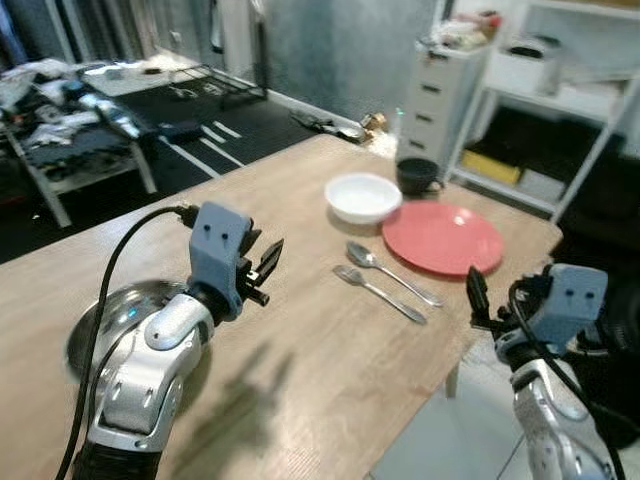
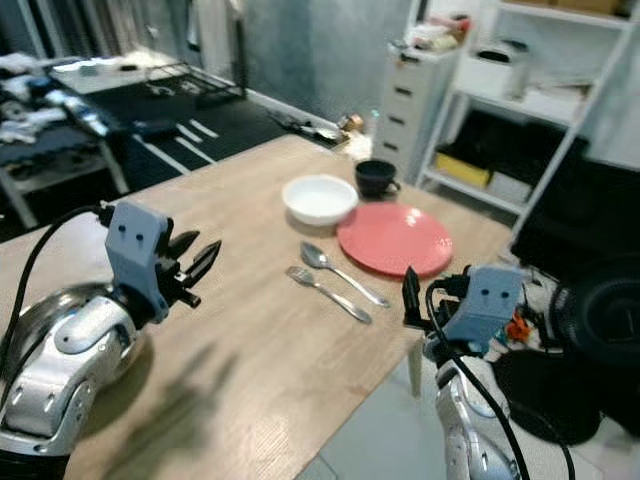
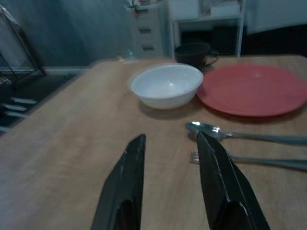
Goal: Setting the table
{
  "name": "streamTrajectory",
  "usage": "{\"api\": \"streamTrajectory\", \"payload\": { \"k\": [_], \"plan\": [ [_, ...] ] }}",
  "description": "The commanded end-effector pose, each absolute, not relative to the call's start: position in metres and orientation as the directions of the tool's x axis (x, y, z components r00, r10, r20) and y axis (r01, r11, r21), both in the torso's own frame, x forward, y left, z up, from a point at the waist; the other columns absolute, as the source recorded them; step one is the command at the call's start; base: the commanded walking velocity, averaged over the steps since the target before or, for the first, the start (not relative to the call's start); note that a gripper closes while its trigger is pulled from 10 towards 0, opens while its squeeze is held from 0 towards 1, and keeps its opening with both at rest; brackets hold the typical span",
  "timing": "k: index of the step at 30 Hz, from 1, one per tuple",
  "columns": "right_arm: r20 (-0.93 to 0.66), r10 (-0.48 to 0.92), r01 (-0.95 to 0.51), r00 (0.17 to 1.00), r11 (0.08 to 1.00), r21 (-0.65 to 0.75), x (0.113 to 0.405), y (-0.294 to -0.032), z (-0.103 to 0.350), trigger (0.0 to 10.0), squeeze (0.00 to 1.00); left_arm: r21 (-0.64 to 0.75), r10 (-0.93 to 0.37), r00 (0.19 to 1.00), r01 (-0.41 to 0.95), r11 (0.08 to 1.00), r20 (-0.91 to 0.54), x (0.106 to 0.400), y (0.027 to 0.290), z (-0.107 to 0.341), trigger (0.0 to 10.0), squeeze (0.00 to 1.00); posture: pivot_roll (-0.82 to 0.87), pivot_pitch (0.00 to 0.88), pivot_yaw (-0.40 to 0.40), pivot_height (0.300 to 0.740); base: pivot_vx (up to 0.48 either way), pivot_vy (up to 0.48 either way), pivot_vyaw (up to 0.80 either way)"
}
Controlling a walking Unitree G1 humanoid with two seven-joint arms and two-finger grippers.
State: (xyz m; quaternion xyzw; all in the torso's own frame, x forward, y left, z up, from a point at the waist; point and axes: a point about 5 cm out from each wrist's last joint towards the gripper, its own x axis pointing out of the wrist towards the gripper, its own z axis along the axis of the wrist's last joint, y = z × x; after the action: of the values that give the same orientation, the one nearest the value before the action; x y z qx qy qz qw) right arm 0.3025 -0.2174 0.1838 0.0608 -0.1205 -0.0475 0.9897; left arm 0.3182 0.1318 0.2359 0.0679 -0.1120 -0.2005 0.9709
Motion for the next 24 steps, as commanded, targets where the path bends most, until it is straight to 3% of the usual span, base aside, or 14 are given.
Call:
{"api": "streamTrajectory", "payload": {
  "k": [1, 24],
  "plan": [
    [0.228, -0.126, 0.098, 0.965, 0.987, 0.131, 0.3009, -0.2216, 0.1825, 10.0, 0.0, 0.186, -0.409, 0.894, 0.378, 0.907, 0.18, 0.3179, 0.1309, 0.2342, 10.0, 0.0, 0.01, 0.065, 0.106, 0.74, 0.0, 0.0, -0.8],
    [0.232, -0.123, 0.096, 0.965, 0.988, 0.124, 0.3022, -0.2227, 0.1837, 10.0, 0.0, 0.183, -0.405, 0.896, 0.374, 0.909, 0.183, 0.3192, 0.1314, 0.2329, 10.0, 0.0, 0.01, 0.057, 0.103, 0.74, 0.0, 0.0, -0.8]
  ]
}}
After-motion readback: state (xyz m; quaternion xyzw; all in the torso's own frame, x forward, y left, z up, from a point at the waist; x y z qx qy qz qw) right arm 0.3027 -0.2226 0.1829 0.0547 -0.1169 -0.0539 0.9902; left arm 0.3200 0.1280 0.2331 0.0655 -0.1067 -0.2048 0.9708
